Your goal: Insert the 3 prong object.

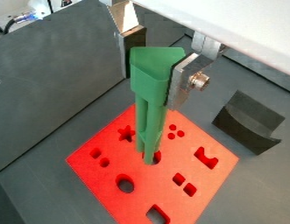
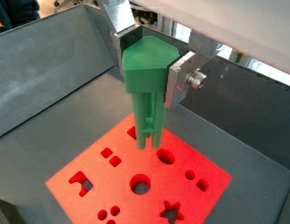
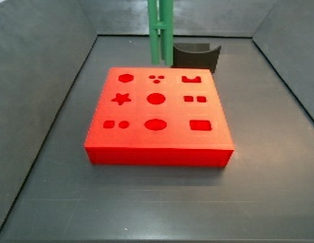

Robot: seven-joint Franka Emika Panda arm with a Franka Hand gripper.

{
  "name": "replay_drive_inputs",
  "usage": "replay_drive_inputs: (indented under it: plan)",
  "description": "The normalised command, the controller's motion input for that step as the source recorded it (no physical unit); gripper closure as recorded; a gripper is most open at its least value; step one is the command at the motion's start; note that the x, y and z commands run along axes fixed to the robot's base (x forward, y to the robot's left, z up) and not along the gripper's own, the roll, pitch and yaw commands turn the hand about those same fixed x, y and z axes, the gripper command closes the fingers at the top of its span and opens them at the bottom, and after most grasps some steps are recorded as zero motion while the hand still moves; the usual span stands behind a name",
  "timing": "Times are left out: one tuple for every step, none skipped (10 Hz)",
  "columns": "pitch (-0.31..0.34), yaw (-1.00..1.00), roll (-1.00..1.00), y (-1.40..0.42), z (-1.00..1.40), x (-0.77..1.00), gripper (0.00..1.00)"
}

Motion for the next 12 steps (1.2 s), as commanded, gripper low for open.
replay_drive_inputs:
  plan:
    - [-0.036, 0.00, 0.00, 0.02, 0.00, -0.11, 1.00]
    - [0.033, 0.00, 0.00, 0.33, -0.23, 0.00, 1.00]
    - [0.179, -0.25, 0.05, 0.52, -0.40, 0.11, 1.00]
    - [0.266, -0.36, 0.23, 0.45, -0.35, 0.21, 1.00]
    - [0.311, -0.37, 0.25, 0.41, -0.20, 0.19, 1.00]
    - [0.331, -0.39, 0.28, 0.34, -0.08, 0.08, 1.00]
    - [0.343, -0.42, 0.29, 0.28, -0.03, 0.01, 1.00]
    - [0.343, -0.42, 0.29, 0.28, -0.03, 0.01, 1.00]
    - [0.341, -0.39, 0.29, 0.29, -0.03, 0.04, 1.00]
    - [0.190, -0.41, 0.06, 0.14, -0.33, 0.55, 1.00]
    - [0.056, -0.55, 0.00, 0.06, -0.47, 0.55, 1.00]
    - [0.000, -0.83, -0.15, 0.07, -0.41, 0.34, 1.00]
